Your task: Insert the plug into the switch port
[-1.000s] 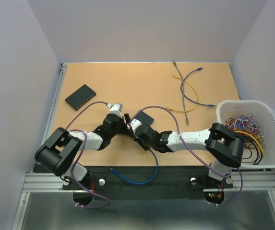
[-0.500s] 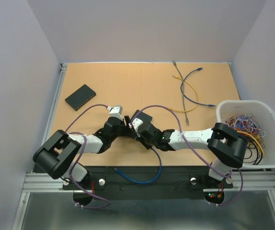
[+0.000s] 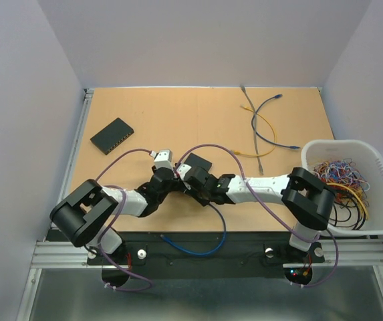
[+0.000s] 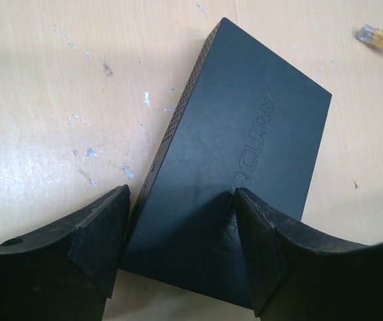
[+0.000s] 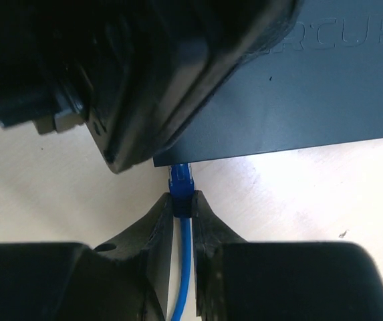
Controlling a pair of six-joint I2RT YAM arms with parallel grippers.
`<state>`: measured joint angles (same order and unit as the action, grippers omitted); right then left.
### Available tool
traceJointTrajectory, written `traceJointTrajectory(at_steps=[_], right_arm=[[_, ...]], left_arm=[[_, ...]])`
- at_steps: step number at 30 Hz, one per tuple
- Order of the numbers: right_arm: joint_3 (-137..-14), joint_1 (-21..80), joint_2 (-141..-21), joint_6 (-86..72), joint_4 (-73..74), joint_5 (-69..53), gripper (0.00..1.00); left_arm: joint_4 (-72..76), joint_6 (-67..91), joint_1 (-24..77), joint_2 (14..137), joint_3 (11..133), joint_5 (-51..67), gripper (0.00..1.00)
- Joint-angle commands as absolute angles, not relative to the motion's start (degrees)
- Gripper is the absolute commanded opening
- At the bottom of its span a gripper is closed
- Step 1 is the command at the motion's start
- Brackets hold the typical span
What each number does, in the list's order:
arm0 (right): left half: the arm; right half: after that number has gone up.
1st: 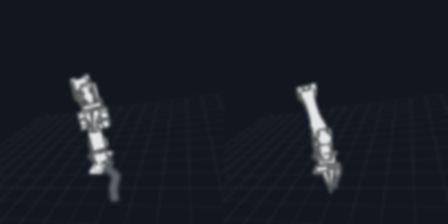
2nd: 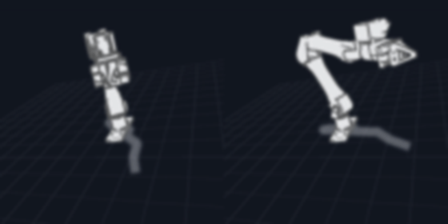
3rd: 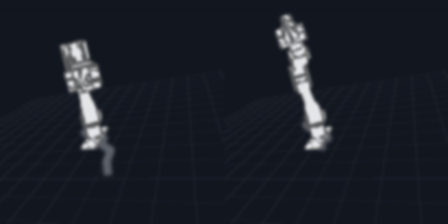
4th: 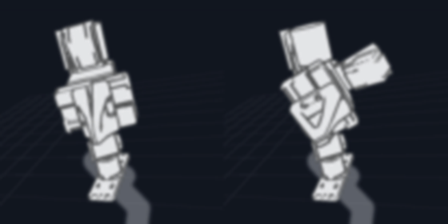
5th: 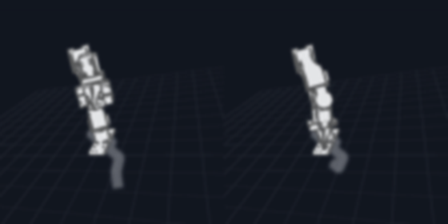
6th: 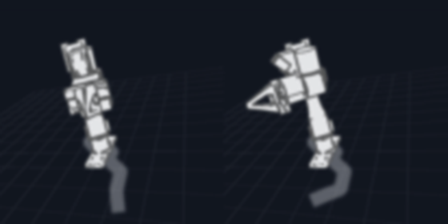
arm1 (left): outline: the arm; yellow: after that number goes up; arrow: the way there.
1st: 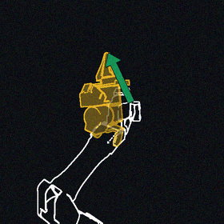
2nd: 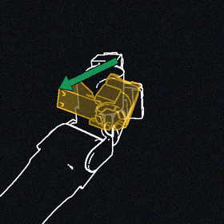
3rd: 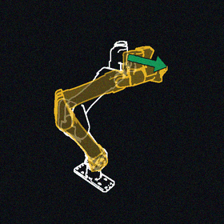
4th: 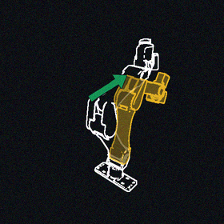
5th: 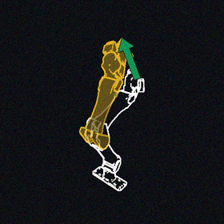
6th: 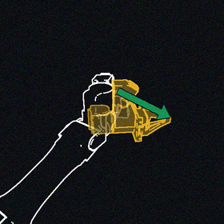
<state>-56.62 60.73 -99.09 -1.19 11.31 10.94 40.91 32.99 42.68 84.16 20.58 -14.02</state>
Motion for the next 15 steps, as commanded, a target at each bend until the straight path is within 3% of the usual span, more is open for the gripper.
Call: traceJointTrajectory(at_steps=[1, 15], right_arm=[[-64.68, 60.03, -101.95, -0.61, -8.96, 11.69, 0.0], [-57.76, 58.98, -95.19, -2.46, -25.74, 5.99, 0.0]], left_arm=[[35.85, 42.97, 49.65, 88.76, 17.41, -1.76, 0.72], [43.15, 46.67, 54.67, 95.19, 14.5, -2.28, 0.7]])
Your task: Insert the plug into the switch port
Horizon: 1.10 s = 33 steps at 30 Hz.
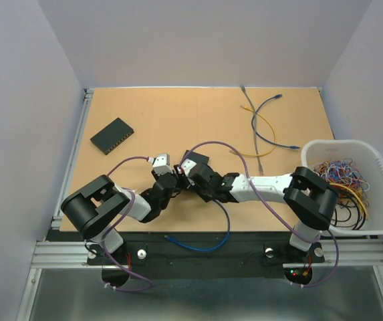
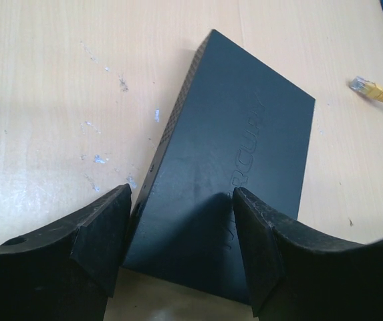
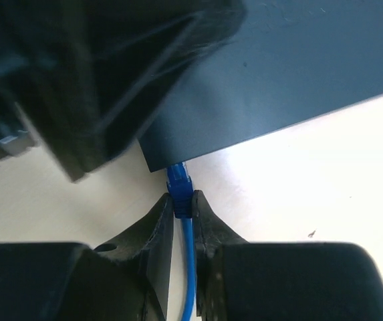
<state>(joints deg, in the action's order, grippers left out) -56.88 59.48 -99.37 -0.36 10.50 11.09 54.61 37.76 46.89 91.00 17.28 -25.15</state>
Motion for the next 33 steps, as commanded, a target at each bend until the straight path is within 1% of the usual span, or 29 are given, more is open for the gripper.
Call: traceJointTrajectory(at_steps=[1, 8, 14, 21, 33], right_arm=[[-57.05, 58.97, -94.32, -2.29, -27.84, 5.54, 0.0], [-53.79, 58.62, -92.11, -1.06, -34.44, 0.97, 0.0], [-52.3, 58.62, -90.27, -0.62, -38.4, -2.02, 0.0], [-55.36, 58.62, -90.88, 2.63, -38.58, -4.3, 0.0], [-60.47, 58.62, -94.57, 2.38, -40.6, -4.65, 0.0]], left_arm=[[43.15, 46.67, 54.75, 95.27, 14.59, -2.2, 0.69], [43.33, 46.41, 55.28, 95.8, 14.59, -2.64, 0.67], [43.33, 46.41, 55.99, 96.24, 14.76, -3.43, 0.63], [42.63, 46.23, 56.51, 97.91, 15.91, -3.87, 0.61], [42.45, 45.97, 56.87, 99.4, 16.61, -4.31, 0.6]])
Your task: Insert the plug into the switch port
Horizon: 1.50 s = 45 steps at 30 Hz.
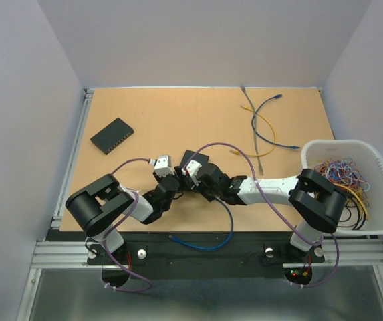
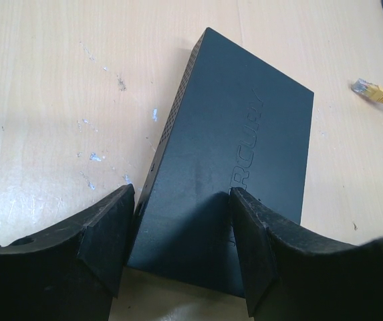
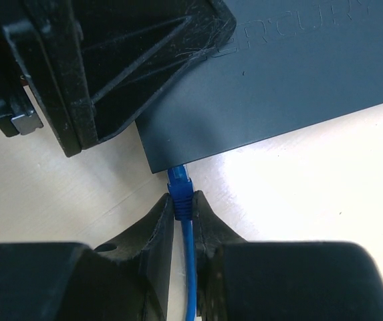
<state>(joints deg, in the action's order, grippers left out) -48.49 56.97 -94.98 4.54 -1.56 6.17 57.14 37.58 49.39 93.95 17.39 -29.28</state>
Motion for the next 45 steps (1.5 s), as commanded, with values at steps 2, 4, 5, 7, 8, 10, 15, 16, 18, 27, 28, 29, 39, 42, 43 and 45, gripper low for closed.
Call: traceJointTrajectory(at_steps=[2, 4, 5, 7, 8, 10, 15, 16, 18, 27, 28, 29, 39, 42, 43, 45], right_arm=[[-60.82, 58.62, -94.92, 2.29, -40.78, -4.83, 0.0], [-60.38, 58.62, -95.1, 2.2, -40.78, -4.14, 0.0], [-60.03, 58.62, -95.01, 1.94, -40.78, -3.43, 0.0], [-58.28, 58.62, -94.57, 1.58, -40.69, -1.07, 0.01], [-57.4, 58.62, -93.87, 1.58, -40.69, -0.53, 0.0], [-55.2, 58.54, -93.26, 1.23, -40.69, 1.13, 0.0], [-51.51, 58.54, -91.32, 0.09, -40.69, 2.81, 0.0], [-51.33, 58.62, -91.14, -1.48, -40.69, 3.16, 0.0], [-50.98, 58.62, -90.79, -2.02, -40.69, 3.6, 0.0], [-55.01, 58.45, -94.04, -1.23, -38.77, 4.13, 0.01], [-55.45, 58.45, -94.56, -1.23, -37.89, 3.61, 0.01], [-55.81, 58.45, -94.83, -1.32, -37.53, 3.26, 0.01], [-55.99, 58.45, -95.36, -3.08, -36.39, 3.07, 0.19], [-55.9, 58.45, -94.14, -2.29, -34.55, 5.7, 0.4], [-55.9, 58.45, -93.78, -1.68, -33.06, 7.45, 0.47], [-56.16, 58.45, -93.17, -0.62, -31.3, 9.48, 0.57]], left_arm=[[42.54, 46.05, 56.87, 99.14, 16.52, -4.39, 0.6], [42.45, 45.97, 56.87, 98.88, 16.35, -4.31, 0.6], [42.45, 45.88, 56.87, 98.27, 16.35, -4.13, 0.6], [41.05, 45.53, 56.78, 97.3, 16.44, -3.69, 0.62], [40.0, 45.53, 56.78, 95.99, 17.04, -3.87, 0.63], [36.83, 45.09, 56.78, 94.75, 17.66, -4.74, 0.66], [31.57, 42.19, 55.03, 93.95, 21.61, -5.8, 0.73], [31.29, 41.67, 54.58, 93.96, 21.97, -5.54, 0.74], [30.85, 40.52, 52.83, 93.69, 22.5, -4.66, 0.75], [24.37, 36.48, 46.41, 87.46, 24.78, -3.69, 0.76], [23.48, 35.43, 45.45, 86.32, 25.13, -3.78, 0.77], [22.68, 35.07, 44.92, 85.79, 25.48, -3.78, 0.77], [18.37, 31.64, 41.4, 83.58, 29.88, -1.58, 0.79], [15.65, 30.33, 40.08, 82.18, 31.11, -2.2, 0.79], [15.04, 30.06, 39.82, 81.66, 31.37, -2.46, 0.79], [13.02, 28.92, 39.03, 80.34, 32.25, -3.07, 0.8]])
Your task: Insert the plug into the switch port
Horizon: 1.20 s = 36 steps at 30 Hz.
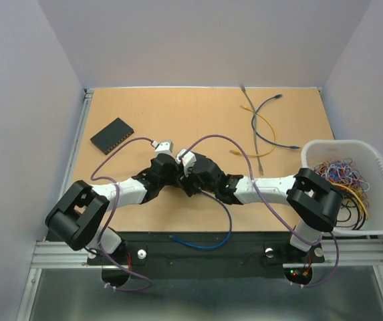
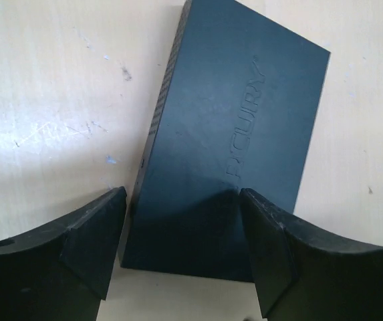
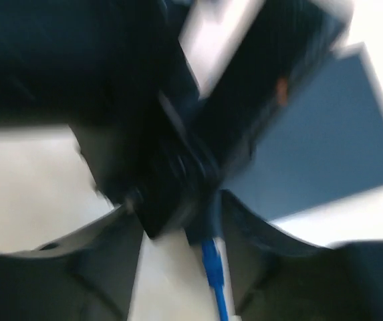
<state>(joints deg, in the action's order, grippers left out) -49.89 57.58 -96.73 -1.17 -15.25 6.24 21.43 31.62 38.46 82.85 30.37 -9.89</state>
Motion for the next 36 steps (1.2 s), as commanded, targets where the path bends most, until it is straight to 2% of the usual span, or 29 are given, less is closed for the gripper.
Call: traceJointTrajectory(at_steps=[1, 7, 11, 15, 18, 24, 27, 30, 36], right_arm=[[-56.08, 58.45, -92.21, -0.53, -29.72, 11.23, 0.59], [-53.53, 58.36, -87.11, 2.28, -27.25, 16.77, 0.71], [-52.21, 56.7, -83.77, 2.55, -24.35, 28.02, 0.8], [-52.21, 47.41, -81.74, -3.48, -17.51, 31.64, 0.86], [-52.21, 38.98, -81.56, -7.29, -11.61, 30.68, 0.9], [-54.13, 26.66, -85.25, -12.12, -4.4, 26.64, 0.96], [-55.02, 23.91, -87.96, -13.18, -3.43, 22.87, 0.97], [-55.9, 22.33, -90.17, -13.62, -3.08, 19.34, 0.97], [-56.25, 22.32, -92.9, -11.95, -2.99, 13.53, 0.96]], left_arm=[[12.57, 28.74, 38.33, 79.9, 32.43, -3.25, 0.8], [11.25, 28.39, 37.09, 75.77, 32.61, -4.04, 0.8], [9.94, 29.18, 37.0, 71.29, 31.91, -5.88, 0.8], [6.69, 30.32, 37.09, 64.7, 31.03, -9.04, 0.8], [4.05, 31.72, 37.0, 58.38, 31.11, -10.28, 0.79], [-11.48, 34.63, 37.88, 42.03, 36.19, -7.12, 0.77], [-17.12, 32.79, 37.88, 37.55, 42.07, -8.26, 0.77], [-23.98, 29.44, 37.97, 35.51, 45.88, -16.22, 0.8], [-18.28, 26.37, 37.97, 30.06, 41.75, -15.29, 0.8]])
